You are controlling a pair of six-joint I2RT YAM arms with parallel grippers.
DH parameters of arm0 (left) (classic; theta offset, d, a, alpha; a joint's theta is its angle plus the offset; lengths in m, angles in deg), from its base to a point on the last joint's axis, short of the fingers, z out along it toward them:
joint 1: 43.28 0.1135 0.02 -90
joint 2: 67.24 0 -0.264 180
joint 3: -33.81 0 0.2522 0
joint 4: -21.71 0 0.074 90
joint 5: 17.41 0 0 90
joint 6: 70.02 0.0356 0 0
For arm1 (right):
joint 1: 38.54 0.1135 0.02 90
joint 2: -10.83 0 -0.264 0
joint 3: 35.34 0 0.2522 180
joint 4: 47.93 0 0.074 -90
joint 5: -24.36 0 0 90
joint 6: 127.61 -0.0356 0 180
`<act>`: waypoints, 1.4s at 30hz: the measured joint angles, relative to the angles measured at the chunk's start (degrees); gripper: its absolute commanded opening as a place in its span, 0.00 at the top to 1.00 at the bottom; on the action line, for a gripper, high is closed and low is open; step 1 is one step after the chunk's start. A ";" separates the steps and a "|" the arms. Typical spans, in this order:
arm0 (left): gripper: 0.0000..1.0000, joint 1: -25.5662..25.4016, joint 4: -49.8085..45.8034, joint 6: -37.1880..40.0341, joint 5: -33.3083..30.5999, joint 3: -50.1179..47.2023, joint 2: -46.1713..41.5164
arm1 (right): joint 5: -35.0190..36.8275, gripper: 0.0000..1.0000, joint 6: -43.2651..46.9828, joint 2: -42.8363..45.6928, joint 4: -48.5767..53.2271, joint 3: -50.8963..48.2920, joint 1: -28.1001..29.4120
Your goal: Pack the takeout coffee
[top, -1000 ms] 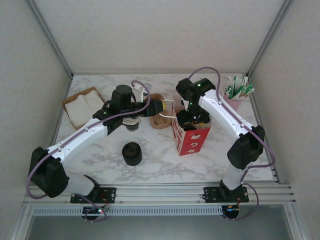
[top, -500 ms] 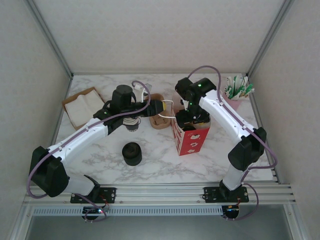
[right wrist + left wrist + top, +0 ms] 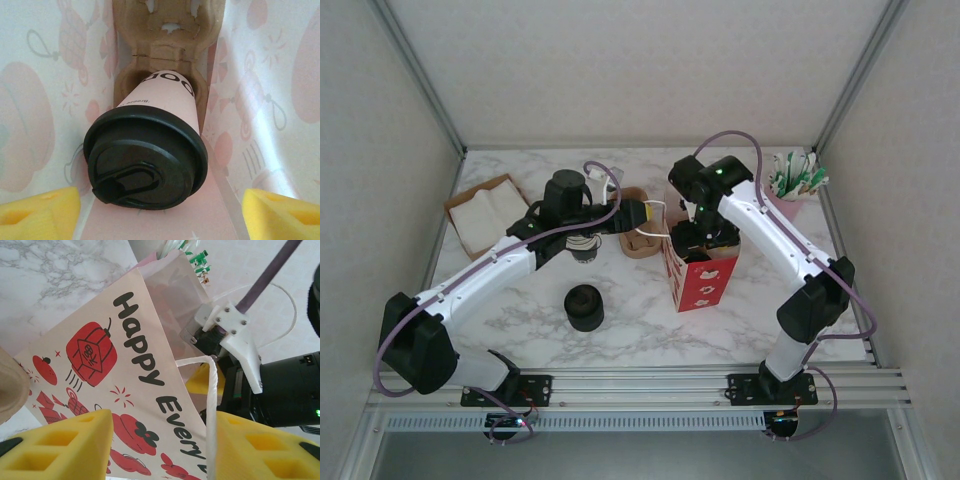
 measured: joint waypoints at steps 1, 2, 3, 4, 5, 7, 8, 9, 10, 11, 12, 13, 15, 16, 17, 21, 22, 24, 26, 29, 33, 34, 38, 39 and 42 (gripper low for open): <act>0.47 0.00 0.00 0.00 0.00 0.00 0.00 | 0.15 0.16 -0.17 0.04 0.26 0.37 0.31; 0.47 0.00 0.00 0.00 -0.02 0.00 0.00 | 0.35 0.16 -0.26 0.11 0.44 0.68 0.57; 0.47 0.00 0.00 0.00 -0.02 0.00 0.00 | 0.55 0.16 -0.44 0.24 0.55 0.96 0.85; 0.47 0.00 0.00 0.00 -0.15 0.00 0.00 | 0.92 0.16 -0.63 0.37 0.81 1.31 1.07; 0.47 0.00 0.00 0.00 -0.15 0.00 0.00 | 1.05 0.16 -0.83 0.50 1.07 1.62 1.25; 0.47 0.00 0.00 0.00 -0.17 0.00 0.00 | 1.38 0.16 -1.03 0.83 1.73 2.43 1.57; 0.48 0.00 0.00 0.00 -0.17 0.00 0.00 | 1.60 0.16 -1.09 1.05 2.01 2.93 1.73; 0.47 0.00 0.00 0.00 -0.17 0.00 0.00 | 1.92 0.16 -1.25 1.27 2.27 3.39 1.99; 0.47 0.00 0.00 0.00 -0.17 0.00 0.00 | 2.19 0.16 -1.29 1.49 2.43 3.69 2.19; 0.48 0.00 0.00 0.00 -0.17 0.00 0.00 | 2.45 0.16 -1.40 1.77 2.69 4.04 2.47; 0.47 0.00 0.00 0.00 -0.20 0.00 0.00 | 2.67 0.16 -1.49 2.08 3.04 4.39 2.78; 0.48 0.00 0.00 0.00 -0.20 0.00 0.00 | 2.84 0.16 -1.64 2.36 3.26 4.59 3.02; 0.47 0.00 0.00 -0.02 -0.22 0.00 0.00 | 3.04 0.17 -1.97 3.08 3.76 5.01 3.63; 0.48 0.00 0.00 -0.02 -0.22 0.00 0.00 | 3.13 0.17 -2.19 3.32 3.91 5.18 3.87; 0.47 0.00 0.00 -0.02 -0.22 0.00 0.00 | 3.37 0.18 -2.38 3.69 4.11 5.35 4.20; 0.47 0.00 0.00 -0.20 -0.39 0.00 0.00 | 4.00 0.19 -2.97 4.90 4.46 6.16 4.98; 0.47 0.00 0.00 -0.22 -0.39 0.00 0.00 | 4.17 0.19 -3.04 5.11 4.46 6.36 5.20; 0.47 0.00 0.02 -0.24 -0.39 0.00 0.00 | 4.33 0.20 -3.34 5.64 4.46 6.80 5.97; 0.47 0.00 0.00 -0.39 -0.42 0.00 0.00 | 4.35 0.20 -3.65 6.12 4.46 7.13 6.69; 0.47 0.00 0.00 -0.63 -0.48 0.00 0.00 | 4.35 0.20 -4.07 7.02 4.44 7.21 7.23; 0.46 0.00 0.00 -0.66 -0.98 0.00 0.00 | 4.52 0.21 -4.50 8.41 4.46 7.58 7.65; 0.46 0.00 0.00 -0.68 -1.07 0.00 0.00 | 4.63 0.21 -4.57 8.70 4.46 7.67 7.80; 0.45 0.00 -0.02 -0.72 -1.53 0.00 0.00 | 5.46 0.21 -5.44 10.32 4.44 7.80 8.59; 0.44 0.00 -0.04 -0.83 -1.68 0.00 0.00 | 5.53 0.21 -5.60 10.78 4.44 7.78 8.74; 0.44 0.00 -0.04 -0.85 -1.73 0.00 -0.02 | 5.66 0.21 -5.92 12.31 4.44 7.78 9.18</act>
